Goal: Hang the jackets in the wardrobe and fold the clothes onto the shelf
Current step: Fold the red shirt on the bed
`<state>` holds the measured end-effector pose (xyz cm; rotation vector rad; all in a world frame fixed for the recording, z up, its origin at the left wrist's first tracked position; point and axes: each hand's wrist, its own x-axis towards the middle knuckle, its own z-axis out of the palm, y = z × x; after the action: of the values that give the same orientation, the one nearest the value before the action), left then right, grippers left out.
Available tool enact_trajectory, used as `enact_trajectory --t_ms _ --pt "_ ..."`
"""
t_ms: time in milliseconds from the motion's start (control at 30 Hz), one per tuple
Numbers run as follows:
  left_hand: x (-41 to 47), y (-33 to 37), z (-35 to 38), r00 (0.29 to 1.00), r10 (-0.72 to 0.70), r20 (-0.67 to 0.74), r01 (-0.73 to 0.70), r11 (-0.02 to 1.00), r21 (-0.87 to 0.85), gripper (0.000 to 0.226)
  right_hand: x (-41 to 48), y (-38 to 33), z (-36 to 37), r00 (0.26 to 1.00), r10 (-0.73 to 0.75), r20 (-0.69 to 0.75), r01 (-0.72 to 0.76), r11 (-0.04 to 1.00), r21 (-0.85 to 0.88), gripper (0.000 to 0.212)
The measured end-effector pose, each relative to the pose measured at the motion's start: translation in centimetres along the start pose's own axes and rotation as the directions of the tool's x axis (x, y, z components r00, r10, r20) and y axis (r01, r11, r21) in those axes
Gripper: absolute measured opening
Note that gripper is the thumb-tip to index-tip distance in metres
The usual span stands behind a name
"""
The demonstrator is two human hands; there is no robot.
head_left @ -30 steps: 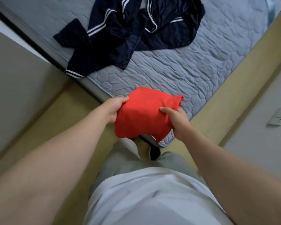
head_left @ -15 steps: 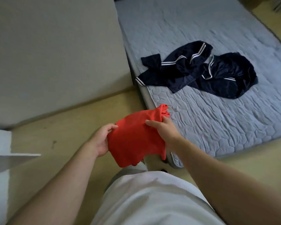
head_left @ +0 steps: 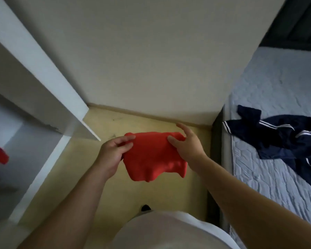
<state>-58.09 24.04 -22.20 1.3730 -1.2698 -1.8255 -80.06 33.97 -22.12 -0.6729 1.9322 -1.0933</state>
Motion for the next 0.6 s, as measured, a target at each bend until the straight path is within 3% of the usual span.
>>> enact_trajectory --t_ms 100,200,267,300,333,433,500,600 --pt "0.9 1.7 -6.2 0.997 0.080 -0.007 -0.078 0.986 0.147 0.058 2.1 -3.9 5.6 0.984 -0.138 0.113 0.143 0.989 -0.036 0.026" --pt "0.8 3.3 -11.6 0.985 0.141 -0.097 -0.108 0.951 0.288 0.081 3.6 -7.8 11.0 0.953 -0.176 0.247 0.175 0.984 0.027 0.030" --pt "0.5 4.2 -14.6 0.961 0.193 -0.198 -0.105 0.918 0.383 0.089 4.2 -10.2 14.0 0.906 -0.185 0.380 0.196 0.981 0.011 0.022" --pt "0.3 4.6 -15.9 0.944 0.222 -0.245 -0.099 0.898 0.429 0.091 4.4 -11.3 15.3 0.867 -0.183 0.463 0.210 0.978 -0.006 0.024" --pt "0.3 5.0 -17.3 0.924 0.250 -0.289 -0.088 0.875 0.477 0.092 4.8 -12.5 16.6 0.822 -0.177 0.541 0.248 0.967 -0.060 0.039" --pt "0.4 6.0 -21.1 0.846 0.325 -0.422 -0.004 0.796 0.606 0.093 5.5 -16.0 21.2 0.708 -0.201 0.677 0.518 0.799 -0.305 0.079" --pt "0.5 6.4 -23.3 0.787 0.340 -0.515 0.053 0.794 0.606 0.090 5.5 -18.0 24.6 0.626 -0.239 0.742 0.661 0.666 -0.344 0.081" --pt "0.6 7.3 -26.4 0.693 0.348 -0.631 0.106 0.817 0.567 0.078 5.8 -21.0 29.4 0.548 -0.245 0.800 0.759 0.547 -0.352 0.070"
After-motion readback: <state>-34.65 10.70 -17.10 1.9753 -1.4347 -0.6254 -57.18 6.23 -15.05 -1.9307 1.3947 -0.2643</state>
